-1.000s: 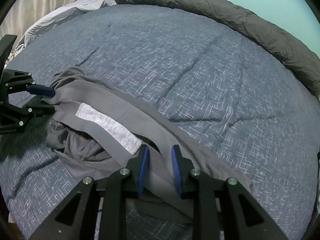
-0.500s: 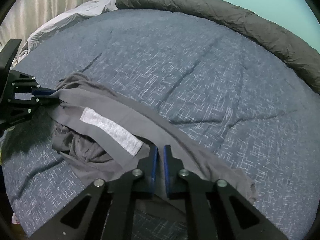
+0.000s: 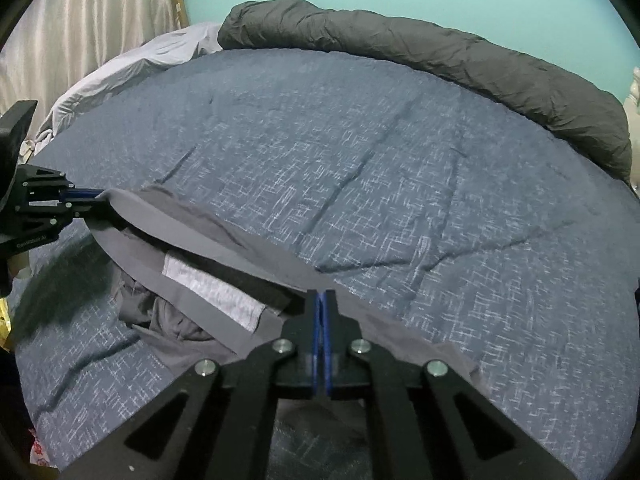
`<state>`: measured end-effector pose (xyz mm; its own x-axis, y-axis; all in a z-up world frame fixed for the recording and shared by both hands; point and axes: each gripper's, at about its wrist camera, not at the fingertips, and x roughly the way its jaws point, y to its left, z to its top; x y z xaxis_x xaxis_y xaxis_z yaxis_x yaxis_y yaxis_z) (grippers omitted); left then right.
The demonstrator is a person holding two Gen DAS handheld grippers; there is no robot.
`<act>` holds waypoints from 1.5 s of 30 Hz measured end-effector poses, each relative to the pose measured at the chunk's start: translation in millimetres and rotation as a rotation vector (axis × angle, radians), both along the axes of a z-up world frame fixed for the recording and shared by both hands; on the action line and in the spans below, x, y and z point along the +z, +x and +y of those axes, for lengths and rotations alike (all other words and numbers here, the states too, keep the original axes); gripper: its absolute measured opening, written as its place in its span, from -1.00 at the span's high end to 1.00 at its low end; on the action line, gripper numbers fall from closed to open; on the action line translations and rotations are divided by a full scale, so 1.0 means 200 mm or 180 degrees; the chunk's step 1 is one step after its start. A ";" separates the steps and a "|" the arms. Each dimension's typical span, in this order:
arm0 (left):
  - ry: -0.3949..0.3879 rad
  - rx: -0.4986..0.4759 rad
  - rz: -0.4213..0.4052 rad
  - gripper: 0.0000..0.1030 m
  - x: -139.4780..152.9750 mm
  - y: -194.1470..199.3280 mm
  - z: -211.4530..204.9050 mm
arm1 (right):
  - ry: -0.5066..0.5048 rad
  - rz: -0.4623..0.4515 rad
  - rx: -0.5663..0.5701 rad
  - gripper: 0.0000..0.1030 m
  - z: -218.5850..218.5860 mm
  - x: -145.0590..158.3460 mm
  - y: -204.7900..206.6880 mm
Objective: Fold clothes
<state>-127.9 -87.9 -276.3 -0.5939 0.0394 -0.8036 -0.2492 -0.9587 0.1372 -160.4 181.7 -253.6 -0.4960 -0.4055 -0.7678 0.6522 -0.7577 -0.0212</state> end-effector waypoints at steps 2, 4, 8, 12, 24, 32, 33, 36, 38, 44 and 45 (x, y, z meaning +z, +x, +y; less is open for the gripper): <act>0.0043 0.0008 0.0011 0.87 0.02 0.01 -0.01 | 0.0011 -0.0016 0.0034 0.98 0.00 -0.01 0.01; 0.0085 0.0016 0.0022 0.87 0.04 0.02 -0.01 | 0.0032 -0.0032 0.0077 0.98 0.01 -0.01 0.03; 0.0090 0.0001 -0.0029 0.87 0.03 0.05 -0.01 | 0.0077 -0.0048 0.0154 0.98 0.02 -0.03 0.07; 0.0043 -0.0034 -0.0128 0.87 0.00 0.07 0.01 | 0.0071 -0.0077 0.0212 0.98 0.03 -0.02 0.11; -0.0025 -0.0076 -0.0366 0.86 -0.06 0.13 0.03 | 0.0189 -0.0280 0.0378 0.98 0.03 -0.10 0.16; 0.0174 0.0062 -0.0322 0.77 -0.02 0.17 -0.02 | 0.0033 -0.0425 0.0197 0.97 0.12 -0.09 0.16; 0.0189 0.0077 -0.0315 0.75 -0.01 0.18 -0.03 | -0.0068 -0.0464 0.0157 0.96 0.14 -0.07 0.15; 0.0160 0.0082 -0.0298 0.74 0.01 0.20 -0.04 | -0.0230 -0.0465 0.0047 0.93 0.20 -0.03 0.15; 0.0129 0.0067 -0.0323 0.72 0.00 0.21 -0.05 | -0.0422 -0.0501 -0.0105 0.90 0.27 0.00 0.13; 0.0168 0.0081 -0.0376 0.70 -0.04 0.22 -0.05 | -0.0602 -0.0603 -0.0774 0.80 0.46 0.01 0.03; 0.0241 0.0115 -0.0378 0.70 -0.04 0.21 -0.06 | -0.0625 -0.0654 -0.0904 0.79 0.49 -0.01 0.01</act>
